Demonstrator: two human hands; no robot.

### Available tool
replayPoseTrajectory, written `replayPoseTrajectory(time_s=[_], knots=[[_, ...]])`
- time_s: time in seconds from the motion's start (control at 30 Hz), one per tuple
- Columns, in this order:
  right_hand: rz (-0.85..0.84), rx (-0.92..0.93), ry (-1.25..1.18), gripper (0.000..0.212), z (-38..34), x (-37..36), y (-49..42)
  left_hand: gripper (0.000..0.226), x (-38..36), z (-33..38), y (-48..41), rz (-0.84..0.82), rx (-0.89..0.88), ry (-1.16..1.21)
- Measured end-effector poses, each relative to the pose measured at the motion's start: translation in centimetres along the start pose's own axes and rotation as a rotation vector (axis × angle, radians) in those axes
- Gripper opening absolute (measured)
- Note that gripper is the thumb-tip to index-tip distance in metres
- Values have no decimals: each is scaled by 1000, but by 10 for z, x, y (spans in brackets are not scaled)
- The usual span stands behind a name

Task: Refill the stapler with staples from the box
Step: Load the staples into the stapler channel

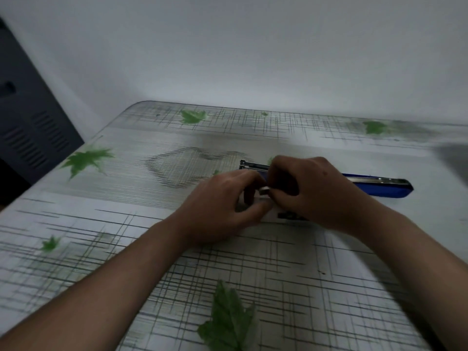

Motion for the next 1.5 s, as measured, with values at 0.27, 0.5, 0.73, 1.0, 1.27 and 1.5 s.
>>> replayPoseTrajectory(time_s=[0.27,0.5,0.73,1.0,1.27,1.5], knots=[[132,68,31,11,-8,4,2,26,8,-6,-2,97,57,128],[155,110,37,11,-8,2,4,19,10,-6,-1,122,42,113],[197,89,-9,18,-1,6,4,14,16,-3,-2,175,6,62],[222,54,-23,23,4,8,4,18,23,0,-2,232,-13,-35],[300,-23,-39,16,8,18,-5,24,38,-6,-6,346,30,-9],[313,-51,-23,13,11,17,-20,23,43,-22,-22,283,40,-31]])
Point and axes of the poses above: each hand's wrist, its own y-axis away from the middle knuckle, its own x-axis out of the back of the hand, z = x × y, the point moved 10 cm from there along -y, towards the middle knuckle, and after that the axes turned 1 degree about y, right-handed, at the moved point
